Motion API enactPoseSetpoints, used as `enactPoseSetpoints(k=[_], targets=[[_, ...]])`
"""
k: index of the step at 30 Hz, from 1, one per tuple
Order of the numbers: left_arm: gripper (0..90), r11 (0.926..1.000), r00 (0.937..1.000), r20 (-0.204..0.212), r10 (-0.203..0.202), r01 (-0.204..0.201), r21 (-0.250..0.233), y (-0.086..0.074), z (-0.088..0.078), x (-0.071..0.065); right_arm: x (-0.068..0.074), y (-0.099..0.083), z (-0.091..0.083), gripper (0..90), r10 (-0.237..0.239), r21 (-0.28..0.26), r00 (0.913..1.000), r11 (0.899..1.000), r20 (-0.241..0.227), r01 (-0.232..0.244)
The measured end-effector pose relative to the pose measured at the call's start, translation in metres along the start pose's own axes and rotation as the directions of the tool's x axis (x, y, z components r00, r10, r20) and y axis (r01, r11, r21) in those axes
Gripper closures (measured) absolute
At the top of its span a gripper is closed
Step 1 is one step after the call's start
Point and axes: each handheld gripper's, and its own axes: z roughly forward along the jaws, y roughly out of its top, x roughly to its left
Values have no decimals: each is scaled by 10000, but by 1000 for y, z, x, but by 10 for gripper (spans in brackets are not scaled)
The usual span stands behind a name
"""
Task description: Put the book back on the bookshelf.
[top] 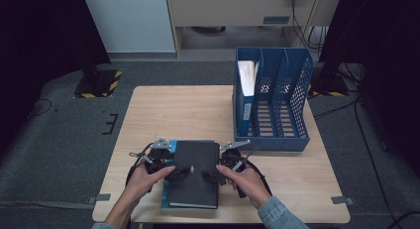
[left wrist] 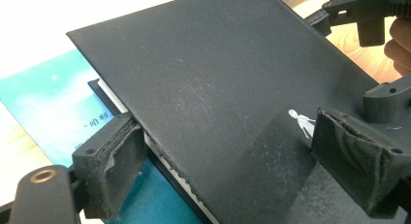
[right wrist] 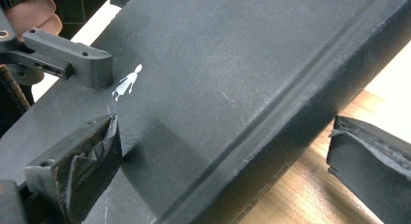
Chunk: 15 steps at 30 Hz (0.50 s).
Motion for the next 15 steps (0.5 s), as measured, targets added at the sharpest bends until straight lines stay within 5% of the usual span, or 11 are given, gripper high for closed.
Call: enactPoseSetpoints(k=[15], targets=[[93,9999,9991,428,-71,68,81,3,5,9,-12,4,4,1,465,324,9972,9985,-586,-446]])
